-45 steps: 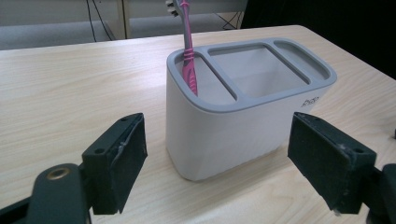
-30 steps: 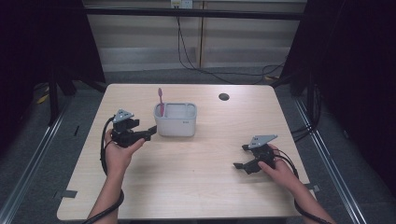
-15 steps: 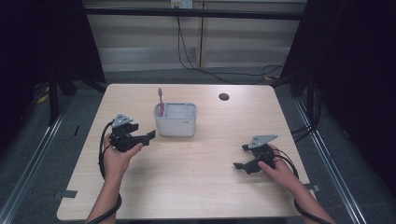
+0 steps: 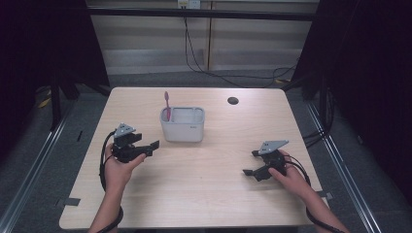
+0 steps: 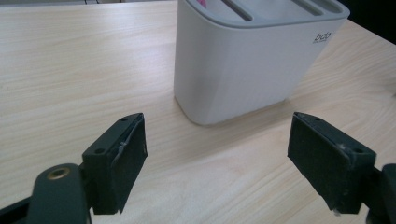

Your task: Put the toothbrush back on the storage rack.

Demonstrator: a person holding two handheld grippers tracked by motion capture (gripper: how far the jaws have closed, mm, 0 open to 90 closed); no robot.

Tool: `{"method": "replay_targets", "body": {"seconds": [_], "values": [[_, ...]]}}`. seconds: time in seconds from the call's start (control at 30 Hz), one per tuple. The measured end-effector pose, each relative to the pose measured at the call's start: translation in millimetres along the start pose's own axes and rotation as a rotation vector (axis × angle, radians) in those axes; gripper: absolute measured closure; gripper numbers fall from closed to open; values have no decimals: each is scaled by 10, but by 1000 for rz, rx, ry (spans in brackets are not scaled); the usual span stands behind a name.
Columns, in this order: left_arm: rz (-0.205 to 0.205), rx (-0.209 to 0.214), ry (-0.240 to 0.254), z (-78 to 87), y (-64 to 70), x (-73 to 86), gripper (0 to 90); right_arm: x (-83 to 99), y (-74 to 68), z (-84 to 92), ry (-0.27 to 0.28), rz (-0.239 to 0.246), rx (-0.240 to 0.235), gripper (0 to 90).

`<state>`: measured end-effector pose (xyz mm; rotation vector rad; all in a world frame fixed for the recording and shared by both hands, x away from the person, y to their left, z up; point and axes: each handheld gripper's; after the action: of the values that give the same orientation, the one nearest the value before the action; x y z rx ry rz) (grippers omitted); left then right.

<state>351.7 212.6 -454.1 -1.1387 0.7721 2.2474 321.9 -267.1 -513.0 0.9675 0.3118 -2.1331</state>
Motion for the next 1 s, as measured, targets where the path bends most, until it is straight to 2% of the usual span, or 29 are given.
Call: {"method": "replay_targets", "body": {"seconds": [0.43, 0.6, 1.0], "values": [[6, -1, -15, 49, -49, 139, 197, 0, -1, 0, 0, 0, 0, 124], [-3, -1, -37, 88, -71, 195, 197, 0, -1, 0, 0, 0, 0, 125], [-12, 10, -44, 139, -101, 279, 197, 0, -1, 0, 0, 0, 0, 124]]}}
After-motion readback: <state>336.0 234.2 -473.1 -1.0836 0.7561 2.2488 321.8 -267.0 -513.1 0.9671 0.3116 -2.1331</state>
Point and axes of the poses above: each handheld gripper's, and its own axes: z roughly backward along the jaws, x roughly out of its underside, y roughly to its right, and after that the axes turned 10 degrees about x, right-handed
